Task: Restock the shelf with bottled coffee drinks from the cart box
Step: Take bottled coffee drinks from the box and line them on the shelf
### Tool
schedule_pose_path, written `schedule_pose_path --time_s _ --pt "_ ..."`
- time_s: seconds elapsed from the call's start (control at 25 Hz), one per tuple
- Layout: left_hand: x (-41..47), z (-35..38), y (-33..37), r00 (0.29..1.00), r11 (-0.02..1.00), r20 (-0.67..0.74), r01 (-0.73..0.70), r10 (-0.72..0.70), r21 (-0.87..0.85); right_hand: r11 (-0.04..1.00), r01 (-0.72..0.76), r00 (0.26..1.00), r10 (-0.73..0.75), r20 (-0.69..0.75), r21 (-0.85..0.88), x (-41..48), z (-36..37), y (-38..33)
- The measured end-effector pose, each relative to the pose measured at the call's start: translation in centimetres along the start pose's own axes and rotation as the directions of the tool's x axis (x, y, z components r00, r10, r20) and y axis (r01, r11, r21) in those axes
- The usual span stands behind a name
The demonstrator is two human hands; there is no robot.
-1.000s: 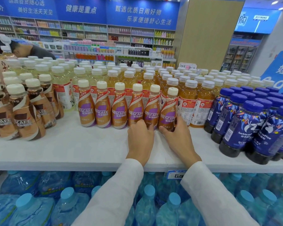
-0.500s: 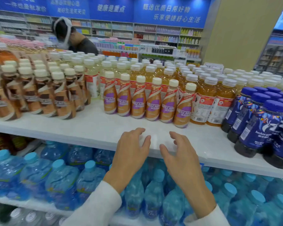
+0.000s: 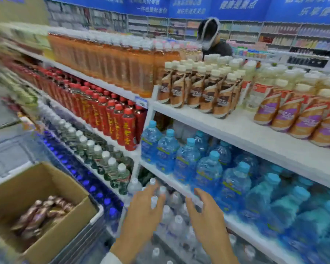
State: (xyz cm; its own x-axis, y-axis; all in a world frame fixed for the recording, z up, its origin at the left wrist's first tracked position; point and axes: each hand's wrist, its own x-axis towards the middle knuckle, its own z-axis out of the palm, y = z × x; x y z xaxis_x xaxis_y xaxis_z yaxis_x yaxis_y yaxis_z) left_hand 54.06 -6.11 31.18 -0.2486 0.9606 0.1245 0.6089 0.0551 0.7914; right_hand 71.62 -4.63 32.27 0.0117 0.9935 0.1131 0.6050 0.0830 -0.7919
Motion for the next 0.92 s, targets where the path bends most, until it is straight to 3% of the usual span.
schedule_pose_path --time_s 0.12,0.24,0.32,0.56,0.76,0.92 --pt "-3.4 -6.4 -7.9 0.981 0.981 -0.042 0.192 -0.191 0.011 1.000 -0.029 0.980 0.026 0.197 0.010 -2.4 8.6 -2.2" --pt "-7.5 -11.8 -15.0 0.927 0.935 -0.122 0.350 -0.354 -0.057 0.998 -0.014 0.879 0.045 0.474 -0.069 -5.3 16.7 -4.7" --pt "-9.6 -14.4 -18.6 0.872 0.895 -0.199 0.434 -0.447 -0.105 0.995 0.009 0.814 0.050 0.578 -0.099 -6.7 20.9 -6.8" --pt "-11.6 -18.7 -27.7 0.675 0.715 -0.245 0.685 -0.696 -0.144 0.989 -0.003 0.676 0.110 0.729 -0.146 -7.5 31.6 -10.4" --pt "-8.6 -20.0 -33.1 0.578 0.629 -0.266 0.756 -0.772 -0.181 0.979 0.074 0.600 0.107 0.793 -0.188 -3.6 38.3 -11.7" --pt "-4.5 -21.8 -35.9 0.540 0.588 -0.248 0.783 -0.804 -0.202 0.980 0.106 0.558 0.082 0.826 -0.169 0.6 43.8 -12.7"
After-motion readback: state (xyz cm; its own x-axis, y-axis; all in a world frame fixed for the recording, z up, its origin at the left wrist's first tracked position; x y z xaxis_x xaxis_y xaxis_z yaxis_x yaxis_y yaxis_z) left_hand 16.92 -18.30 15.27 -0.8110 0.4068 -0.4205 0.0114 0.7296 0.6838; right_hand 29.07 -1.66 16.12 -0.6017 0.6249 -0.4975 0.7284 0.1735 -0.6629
